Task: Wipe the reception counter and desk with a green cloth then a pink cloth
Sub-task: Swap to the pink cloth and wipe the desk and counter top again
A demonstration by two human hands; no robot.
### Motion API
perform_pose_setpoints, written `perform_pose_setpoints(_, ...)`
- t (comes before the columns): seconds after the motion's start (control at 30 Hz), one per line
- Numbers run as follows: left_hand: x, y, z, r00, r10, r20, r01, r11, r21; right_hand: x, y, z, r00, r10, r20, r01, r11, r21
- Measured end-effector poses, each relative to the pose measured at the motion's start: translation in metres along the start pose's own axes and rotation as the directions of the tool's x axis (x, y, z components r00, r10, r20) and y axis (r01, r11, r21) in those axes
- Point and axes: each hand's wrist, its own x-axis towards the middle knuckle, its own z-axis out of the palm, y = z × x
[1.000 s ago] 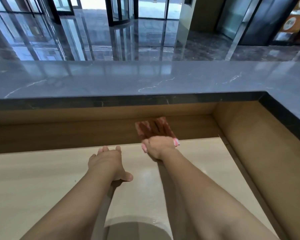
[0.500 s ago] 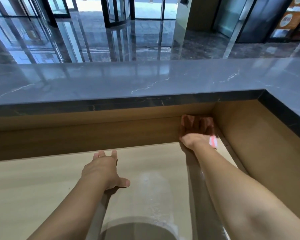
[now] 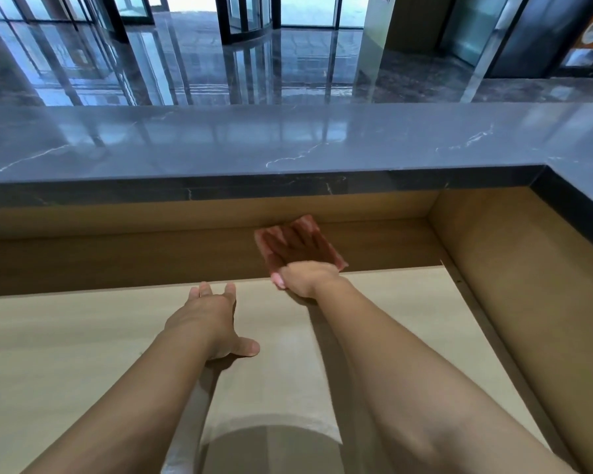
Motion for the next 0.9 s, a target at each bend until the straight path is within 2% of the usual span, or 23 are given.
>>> perform_pose_setpoints(0.07, 0.000, 0.000, 0.001, 1.000, 0.001, 0.000, -0.001, 1.000, 0.000, -0.008, 0.031, -0.012, 0.988, -0.087, -0.126, 0.053, 0.967, -0.250)
perform_pose_setpoints(0.1, 0.000, -0.001, 0.002, 1.000, 0.004, -0.006, -0.004, 1.000, 0.000, -0.012, 0.052, -0.022, 0.985, -0.067, -0.158, 0.017, 0.954, -0.299)
perform_pose_setpoints(0.13, 0.000, -0.002, 0.003, 1.000, 0.007, -0.013, -0.007, 1.000, -0.002, -0.013, 0.075, -0.029, 0.974, -0.011, -0.225, -0.058, 0.952, -0.300)
perform_pose_setpoints(0.23, 0.000, -0.006, 0.006, 0.999, 0.020, -0.035, -0.020, 1.000, -0.005, -0.037, 0.114, -0.041, 0.948, 0.224, -0.228, -0.287, 0.911, -0.298)
perform_pose_setpoints(0.27, -0.001, -0.007, 0.007, 0.999, 0.026, -0.045, -0.026, 1.000, -0.003, -0.044, 0.126, -0.046, 0.928, 0.263, -0.263, -0.335, 0.897, -0.288)
perform_pose_setpoints(0.37, -0.002, -0.008, 0.009, 0.997, 0.037, -0.071, -0.037, 0.999, 0.000, -0.073, 0.131, -0.064, 0.867, 0.449, -0.214, -0.492, 0.839, -0.230)
perform_pose_setpoints(0.5, -0.006, -0.009, 0.010, 0.989, 0.050, -0.137, -0.055, 0.998, -0.031, -0.083, 0.093, -0.040, 0.839, 0.483, -0.252, -0.543, 0.772, -0.331)
perform_pose_setpoints(0.67, -0.024, -0.018, 0.023, 0.953, 0.118, -0.279, -0.161, 0.977, -0.140, -0.088, 0.014, 0.017, 0.920, 0.308, -0.244, -0.378, 0.863, -0.336)
perform_pose_setpoints(0.77, -0.040, -0.021, 0.029, 0.920, 0.186, -0.344, -0.228, 0.970, -0.085, -0.097, -0.038, 0.049, 0.984, 0.100, -0.146, -0.144, 0.931, -0.334)
perform_pose_setpoints(0.9, -0.061, -0.022, 0.034, 0.911, 0.208, -0.357, -0.224, 0.975, -0.005, -0.110, -0.066, 0.063, 0.994, -0.108, -0.023, 0.092, 0.924, -0.370)
